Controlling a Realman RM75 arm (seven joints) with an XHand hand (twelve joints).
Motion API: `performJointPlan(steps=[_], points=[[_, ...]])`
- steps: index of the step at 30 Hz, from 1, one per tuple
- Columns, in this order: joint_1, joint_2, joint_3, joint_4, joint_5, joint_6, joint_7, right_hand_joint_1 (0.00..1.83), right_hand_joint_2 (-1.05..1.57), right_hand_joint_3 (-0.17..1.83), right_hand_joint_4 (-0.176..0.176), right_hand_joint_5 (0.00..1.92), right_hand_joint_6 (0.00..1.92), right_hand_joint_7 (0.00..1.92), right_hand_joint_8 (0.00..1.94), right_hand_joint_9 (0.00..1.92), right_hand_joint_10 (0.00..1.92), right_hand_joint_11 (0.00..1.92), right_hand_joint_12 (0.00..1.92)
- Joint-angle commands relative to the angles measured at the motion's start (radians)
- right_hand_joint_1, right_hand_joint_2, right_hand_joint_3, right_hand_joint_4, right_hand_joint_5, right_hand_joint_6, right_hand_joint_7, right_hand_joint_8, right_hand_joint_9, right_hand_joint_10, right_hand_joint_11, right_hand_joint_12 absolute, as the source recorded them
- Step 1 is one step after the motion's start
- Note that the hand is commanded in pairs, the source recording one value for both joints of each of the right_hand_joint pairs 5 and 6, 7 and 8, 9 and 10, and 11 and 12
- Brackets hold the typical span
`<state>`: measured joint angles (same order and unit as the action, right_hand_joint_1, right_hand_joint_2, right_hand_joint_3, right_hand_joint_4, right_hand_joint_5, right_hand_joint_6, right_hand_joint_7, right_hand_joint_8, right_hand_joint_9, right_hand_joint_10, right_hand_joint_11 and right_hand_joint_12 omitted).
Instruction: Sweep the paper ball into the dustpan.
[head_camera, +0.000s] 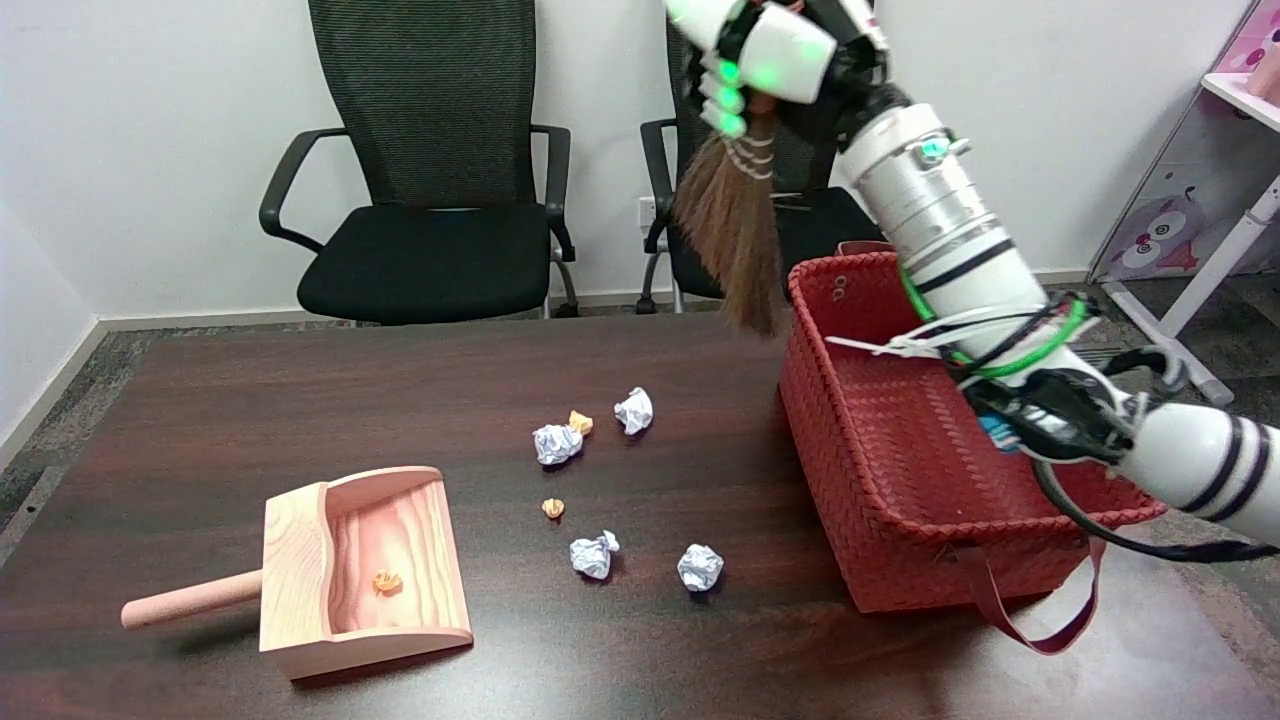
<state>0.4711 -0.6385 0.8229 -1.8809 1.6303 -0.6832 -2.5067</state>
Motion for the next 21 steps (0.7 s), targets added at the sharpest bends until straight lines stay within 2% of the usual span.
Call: performJointPlan(steps=[1, 6, 14, 21], points=[[0.226, -0.155, -0.268, 0.248, -0.058, 0.032, -0.004, 0.96, 1.47, 1.26, 0.176, 1.92, 1.92, 1.92, 1.92, 1.92, 1.92, 1.92, 1.92], [0.209, -0.180, -0.254, 0.318, -0.072, 0.034, -0.012, 0.96, 1.46, 1.31, 0.176, 1.92, 1.92, 1.92, 1.92, 1.92, 1.92, 1.92, 1.92], [0.154, -0.191, -0.260, 0.357, -0.020, -0.069, -0.014, 0.99, 1.44, 1.41, 0.176, 1.92, 1.92, 1.92, 1.92, 1.92, 1.92, 1.92, 1.92], [0.093, -0.220, -0.248, 0.385, 0.074, -0.130, -0.034, 0.97, 1.43, 1.44, 0.176, 1.92, 1.92, 1.92, 1.92, 1.92, 1.92, 1.92, 1.92]])
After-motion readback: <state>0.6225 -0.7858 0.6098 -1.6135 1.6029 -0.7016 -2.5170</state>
